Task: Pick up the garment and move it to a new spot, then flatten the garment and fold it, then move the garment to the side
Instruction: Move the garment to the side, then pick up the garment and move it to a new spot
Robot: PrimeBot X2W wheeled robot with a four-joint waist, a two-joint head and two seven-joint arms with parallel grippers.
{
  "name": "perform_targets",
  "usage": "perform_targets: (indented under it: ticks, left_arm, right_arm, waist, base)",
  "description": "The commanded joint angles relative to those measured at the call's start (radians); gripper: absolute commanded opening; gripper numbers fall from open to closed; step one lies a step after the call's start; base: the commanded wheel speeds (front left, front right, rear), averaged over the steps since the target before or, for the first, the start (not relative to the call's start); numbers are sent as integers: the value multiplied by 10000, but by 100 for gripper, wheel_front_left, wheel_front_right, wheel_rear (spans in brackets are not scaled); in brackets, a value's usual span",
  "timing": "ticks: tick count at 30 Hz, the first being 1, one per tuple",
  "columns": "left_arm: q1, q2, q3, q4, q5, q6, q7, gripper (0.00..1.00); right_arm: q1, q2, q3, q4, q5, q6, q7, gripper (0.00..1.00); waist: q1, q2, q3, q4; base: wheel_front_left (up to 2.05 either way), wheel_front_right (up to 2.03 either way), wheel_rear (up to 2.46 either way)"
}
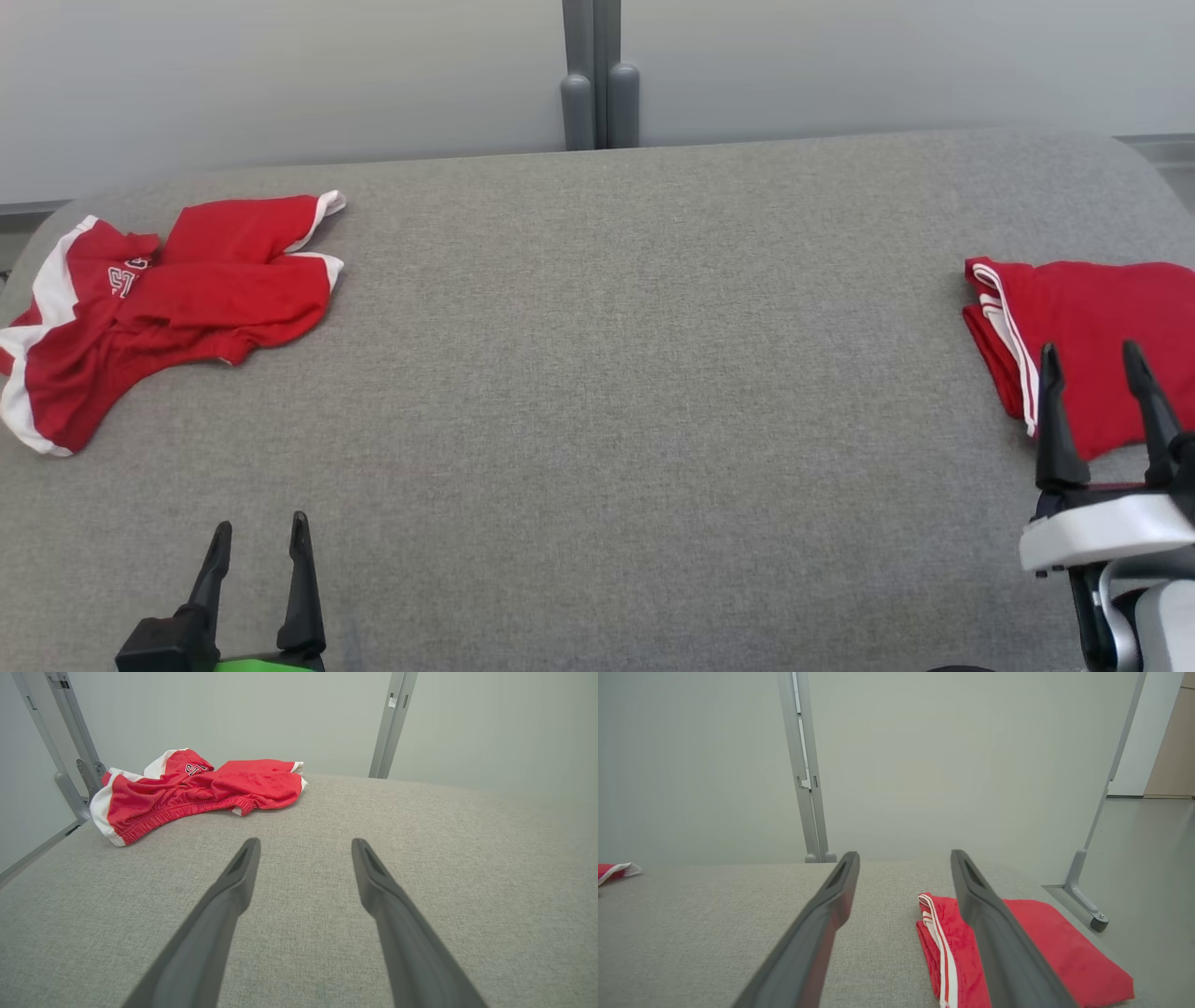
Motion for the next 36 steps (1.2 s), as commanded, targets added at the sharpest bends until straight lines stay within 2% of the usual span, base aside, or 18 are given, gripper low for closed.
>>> perform_targets:
  ticks: [1, 12, 16, 29, 36]
  left_arm:
    - [52, -14, -67, 95, 119, -26, -24, 100]
    - [225, -19, -251, 562, 60, -80, -24, 100]
    - [313, 14, -472, 565, -42, -81, -24, 100]
    - [348, 134, -562, 531, -83, -83, -24, 100]
    - [199, 129, -495, 480, -44, -84, -24, 100]
  right_arm:
    - [298, 82, -50, -68, -249, -15, -25, 100]
    - [1517, 511, 294, 367, -1007, -16, -25, 100]
    - [1868, 758, 77, 490, -1097, -16, -26, 100]
    - [1918, 955, 63, 511, -1171, -15, -26, 100]
    - [1964, 931, 156, 478, -1220, -15, -26, 100]
  waist:
    - [0, 0, -219, 264]
    - [0, 0, -456, 300]
    - [0, 0, -538, 306]
    - [0, 0, -646, 297]
    - [0, 0, -651, 665]
  base:
    - [0, 0, 0]
    - [0, 0, 0]
    - [0, 0, 0]
    - [0, 0, 0]
    - [0, 0, 0]
